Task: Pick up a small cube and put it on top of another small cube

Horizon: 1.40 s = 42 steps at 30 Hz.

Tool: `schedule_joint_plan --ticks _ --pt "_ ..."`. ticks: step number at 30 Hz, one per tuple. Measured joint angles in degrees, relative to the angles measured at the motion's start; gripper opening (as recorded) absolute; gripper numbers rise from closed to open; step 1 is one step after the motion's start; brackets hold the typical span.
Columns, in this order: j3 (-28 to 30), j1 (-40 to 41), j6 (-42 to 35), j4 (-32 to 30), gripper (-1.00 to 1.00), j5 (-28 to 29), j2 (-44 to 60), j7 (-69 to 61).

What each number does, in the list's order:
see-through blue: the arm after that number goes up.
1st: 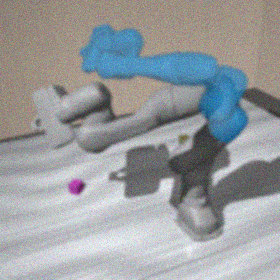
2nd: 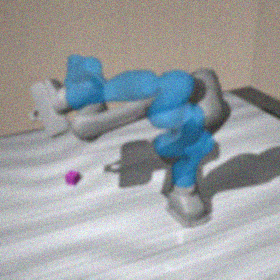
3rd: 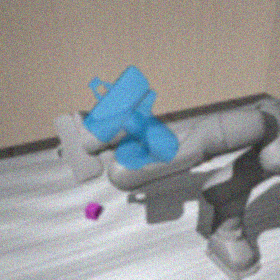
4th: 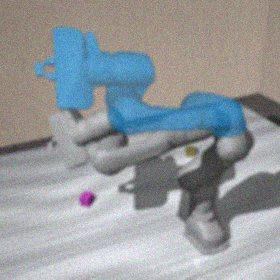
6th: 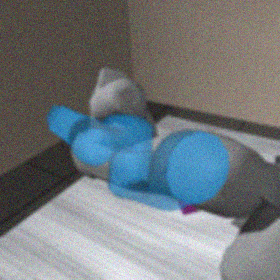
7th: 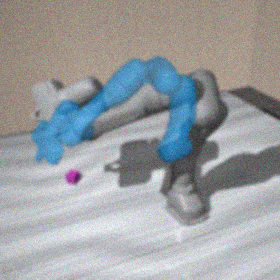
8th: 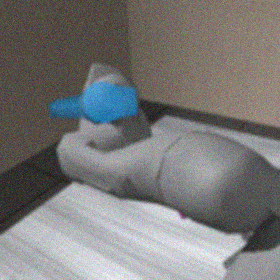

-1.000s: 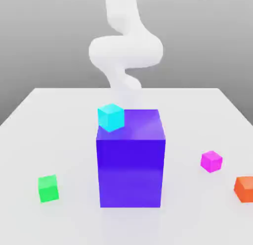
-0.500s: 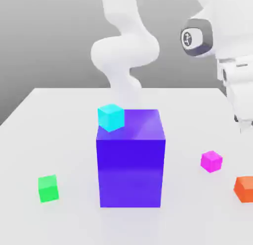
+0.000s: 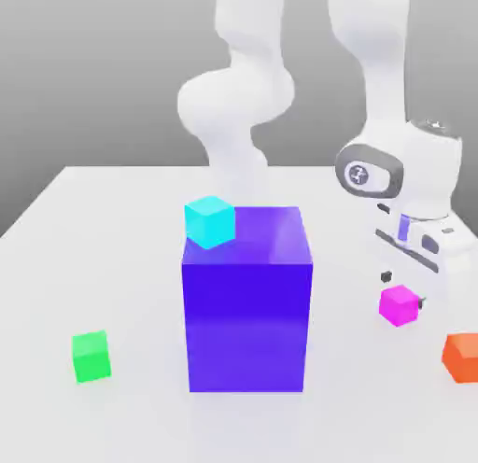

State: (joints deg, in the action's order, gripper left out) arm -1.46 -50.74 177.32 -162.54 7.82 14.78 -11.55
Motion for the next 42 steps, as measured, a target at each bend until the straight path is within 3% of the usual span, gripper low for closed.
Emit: schedule_joint_plan --ticks 7,16,18,27,42 --pt "0.3 -0.2 0.3 0.1 -1.00 0.3 0.5 0.2" --pt "-3.4 2.0 -11.5 -2.0 -1.00 -7.6 -14.8 -4.8" --pt "-1.3 2.3 -11.9 -0.9 -1.00 -7.5 -16.0 -3.7" --pt "6.9 18.9 -13.3 5.0 -1.00 -4.0 -19.9 4.5" --pt "27.1 47.4 -18.7 12.2 -1.00 3.2 -25.5 17.3"
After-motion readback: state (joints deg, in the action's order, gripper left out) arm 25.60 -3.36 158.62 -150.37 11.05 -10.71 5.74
